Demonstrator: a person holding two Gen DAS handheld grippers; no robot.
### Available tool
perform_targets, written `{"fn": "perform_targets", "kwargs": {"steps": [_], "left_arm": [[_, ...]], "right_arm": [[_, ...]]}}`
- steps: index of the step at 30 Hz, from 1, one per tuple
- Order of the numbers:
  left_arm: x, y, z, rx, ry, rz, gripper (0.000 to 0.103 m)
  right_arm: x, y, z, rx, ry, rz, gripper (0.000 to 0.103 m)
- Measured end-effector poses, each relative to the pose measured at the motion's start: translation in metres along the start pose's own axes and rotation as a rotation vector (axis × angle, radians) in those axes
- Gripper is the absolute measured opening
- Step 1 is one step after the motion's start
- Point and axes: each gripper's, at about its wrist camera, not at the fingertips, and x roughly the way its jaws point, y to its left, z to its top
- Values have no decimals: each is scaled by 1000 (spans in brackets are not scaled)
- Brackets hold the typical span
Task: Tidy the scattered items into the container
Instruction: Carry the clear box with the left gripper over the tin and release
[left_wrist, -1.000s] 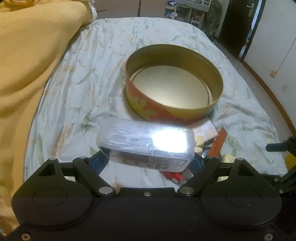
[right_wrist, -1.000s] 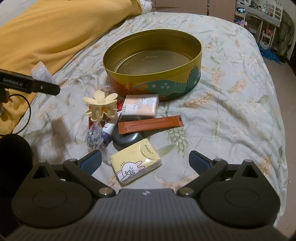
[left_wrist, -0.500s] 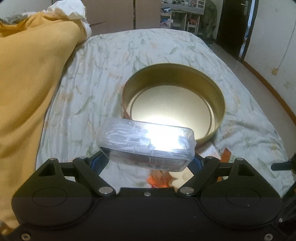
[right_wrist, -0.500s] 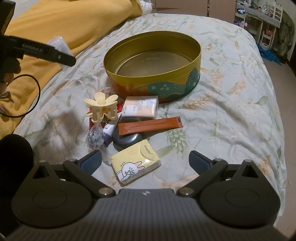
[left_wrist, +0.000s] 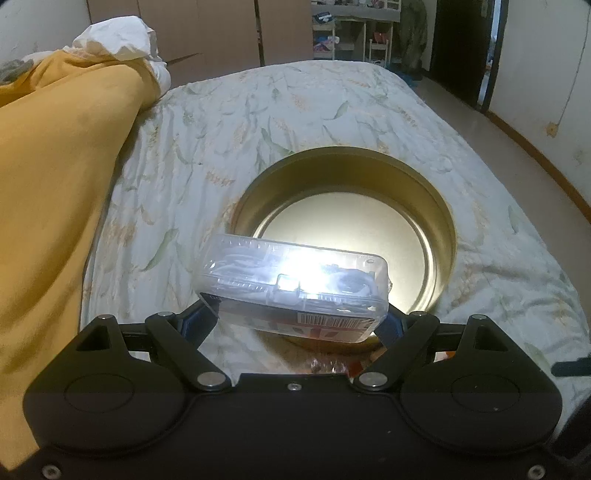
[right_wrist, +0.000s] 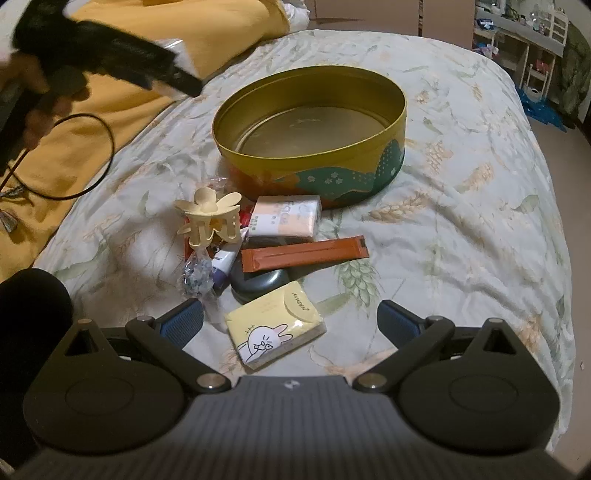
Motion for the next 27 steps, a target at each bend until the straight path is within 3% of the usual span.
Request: {"fn": "perform_targets", "kwargs": {"steps": [11,20,23,24,27], "left_arm": [[47,-18,35,14,65,26,86],[67,-18,47,-44,90,13,86],[66,-14,47,-64,79,17,96],[63,-12,45,-64,61,17,103],[56,-7,41,-71,22,20,103]], "right_arm": [[-4,-11,-1,26,-5,-4,103],[2,2,-1,-50,19,-16,103],[4,6,-1,-57,23,-9,103],[5,7,-2,-56,24,-8,103],[6,8,-3,-38,27,-19,103]]}}
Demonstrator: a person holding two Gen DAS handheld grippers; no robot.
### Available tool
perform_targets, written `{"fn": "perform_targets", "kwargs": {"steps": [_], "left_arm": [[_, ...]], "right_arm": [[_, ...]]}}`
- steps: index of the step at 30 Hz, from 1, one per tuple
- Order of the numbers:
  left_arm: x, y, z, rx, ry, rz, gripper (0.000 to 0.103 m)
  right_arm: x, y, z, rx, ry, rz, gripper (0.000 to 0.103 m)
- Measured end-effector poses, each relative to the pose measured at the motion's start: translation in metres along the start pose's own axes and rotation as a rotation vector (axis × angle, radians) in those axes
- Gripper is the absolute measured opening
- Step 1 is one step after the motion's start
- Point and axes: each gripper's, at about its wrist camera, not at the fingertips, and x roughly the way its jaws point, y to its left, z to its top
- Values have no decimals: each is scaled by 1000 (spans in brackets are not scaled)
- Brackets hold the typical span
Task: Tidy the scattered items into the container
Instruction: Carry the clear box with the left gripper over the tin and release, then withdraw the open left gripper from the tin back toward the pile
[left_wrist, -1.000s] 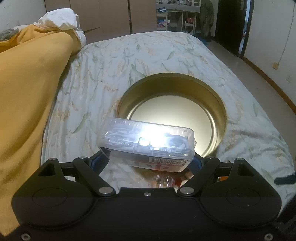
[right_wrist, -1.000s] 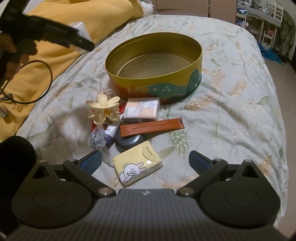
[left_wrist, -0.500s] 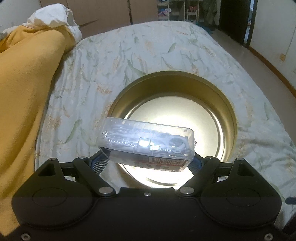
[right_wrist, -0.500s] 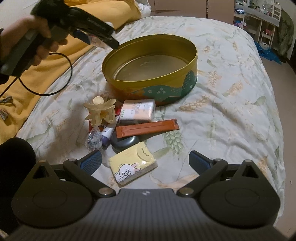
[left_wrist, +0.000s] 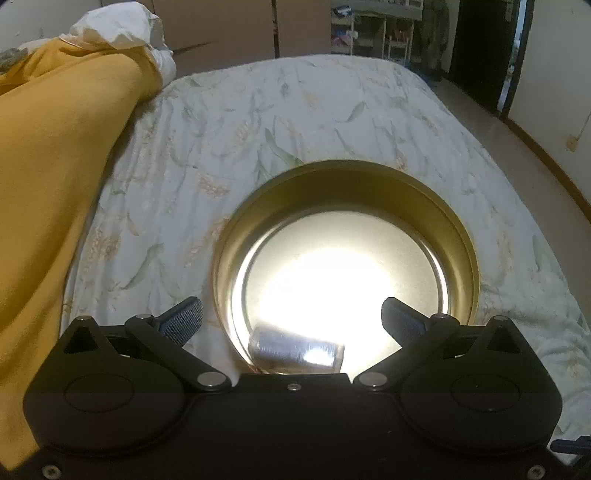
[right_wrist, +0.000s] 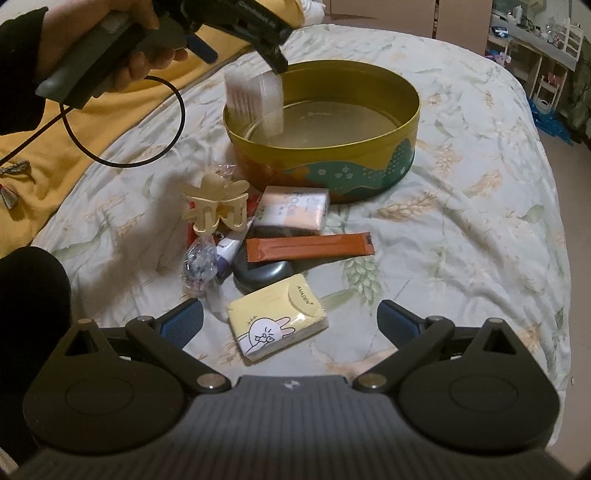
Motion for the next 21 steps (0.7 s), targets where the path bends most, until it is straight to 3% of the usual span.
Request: {"fn": "perform_targets", "kwargs": {"steps": [6,21], "left_arm": [[-7,20,-11,-79,5,-37,103],[-20,51,-72,-66,39,-15,103]], "right_arm": [[1,3,1,-8,5,-2,103],[9,8,1,-25,23,5,103]]}}
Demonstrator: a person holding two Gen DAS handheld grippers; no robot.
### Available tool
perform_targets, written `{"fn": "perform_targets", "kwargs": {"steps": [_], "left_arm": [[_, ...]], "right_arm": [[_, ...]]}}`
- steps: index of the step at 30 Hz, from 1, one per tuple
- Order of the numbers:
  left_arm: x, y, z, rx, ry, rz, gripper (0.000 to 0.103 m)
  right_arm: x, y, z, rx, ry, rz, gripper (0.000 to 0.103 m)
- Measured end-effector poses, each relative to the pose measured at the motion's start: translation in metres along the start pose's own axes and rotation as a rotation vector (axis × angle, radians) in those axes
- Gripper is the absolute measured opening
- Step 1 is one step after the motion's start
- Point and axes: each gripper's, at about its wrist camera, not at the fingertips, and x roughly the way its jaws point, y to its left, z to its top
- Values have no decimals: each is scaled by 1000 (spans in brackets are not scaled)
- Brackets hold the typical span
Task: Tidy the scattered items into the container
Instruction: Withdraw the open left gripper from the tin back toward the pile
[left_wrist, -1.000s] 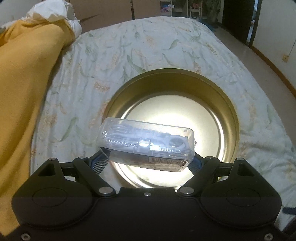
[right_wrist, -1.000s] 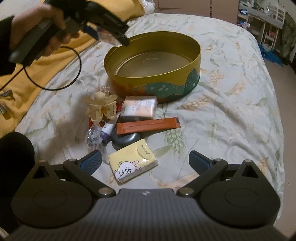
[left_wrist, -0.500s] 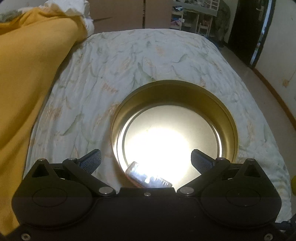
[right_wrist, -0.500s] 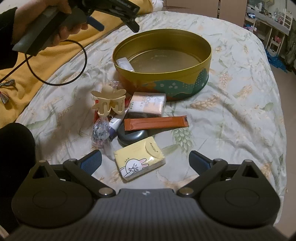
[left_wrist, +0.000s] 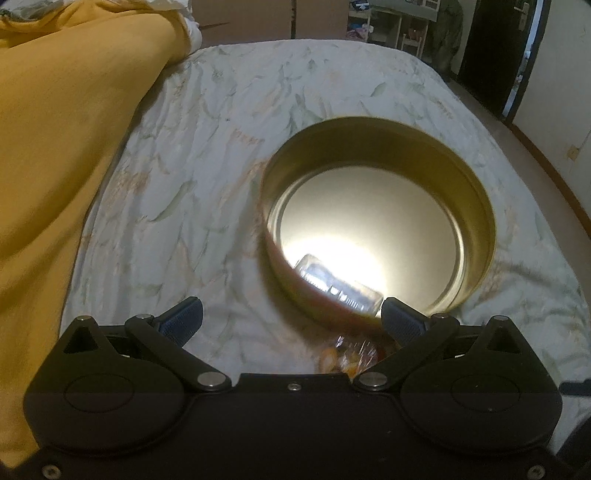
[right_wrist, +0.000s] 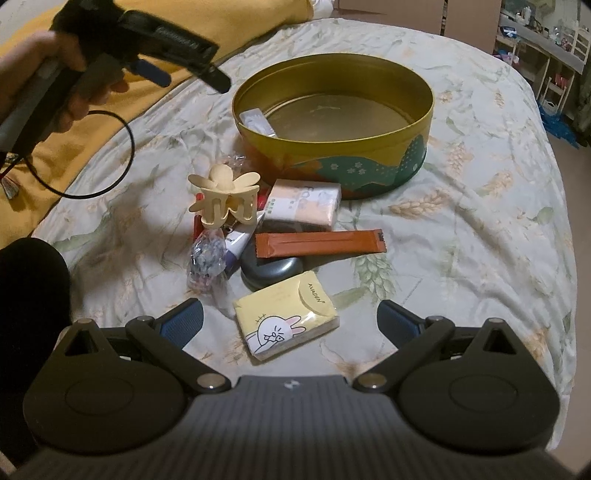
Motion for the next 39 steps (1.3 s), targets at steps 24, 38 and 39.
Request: {"fn": "perform_targets", "kwargs": {"steps": [24,38,39], "left_arm": [[-14,16,-91,52,43,1,103],[-30,-7,-124,184,-11,-11,103],[-31,-8,-126,191,-11,-15,103]], "right_arm": [[17,6,5,-84,50,-11,103],[34,14,6,-127,82,-4,103],[36,15,7,-134,86,-6,103]]}}
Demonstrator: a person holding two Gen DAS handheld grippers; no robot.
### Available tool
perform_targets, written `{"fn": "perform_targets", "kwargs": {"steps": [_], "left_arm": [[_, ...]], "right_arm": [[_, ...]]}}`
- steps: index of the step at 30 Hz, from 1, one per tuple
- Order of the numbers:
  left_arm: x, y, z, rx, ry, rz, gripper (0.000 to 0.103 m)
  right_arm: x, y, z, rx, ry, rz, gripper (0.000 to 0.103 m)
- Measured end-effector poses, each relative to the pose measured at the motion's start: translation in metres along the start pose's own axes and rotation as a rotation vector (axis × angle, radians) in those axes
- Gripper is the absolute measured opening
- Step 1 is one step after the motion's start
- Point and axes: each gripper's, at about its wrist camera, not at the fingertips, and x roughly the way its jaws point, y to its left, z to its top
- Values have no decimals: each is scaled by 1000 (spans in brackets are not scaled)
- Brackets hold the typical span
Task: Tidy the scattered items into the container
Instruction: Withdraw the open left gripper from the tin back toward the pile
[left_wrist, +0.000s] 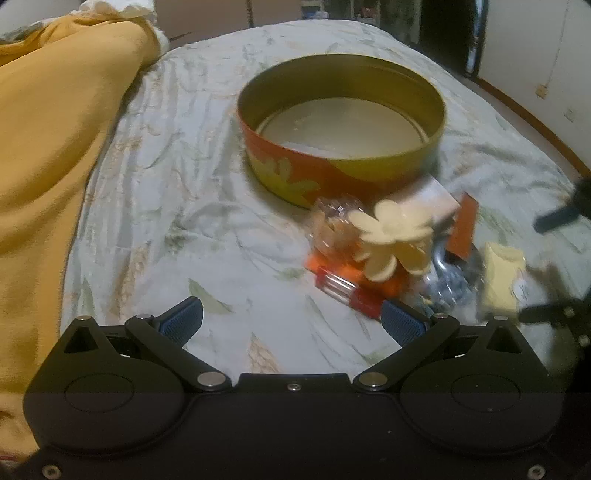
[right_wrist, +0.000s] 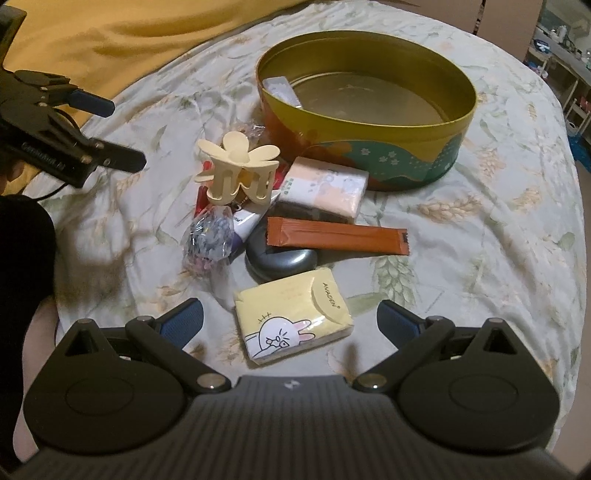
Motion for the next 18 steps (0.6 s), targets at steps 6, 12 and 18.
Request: {"fn": "perform_targets", "kwargs": {"steps": [6,12,18], "left_arm": [[-4,-11,-13,46,-1,9,103],[3,-24,-23,96,18,22,103],[9,-29,-32,92,35,8,103]], "right_arm": [[9,1,4,-28,17,-3,103],[19,2,5,-50,42,-6,103],[26,4,7,-65,56,4,103]]}}
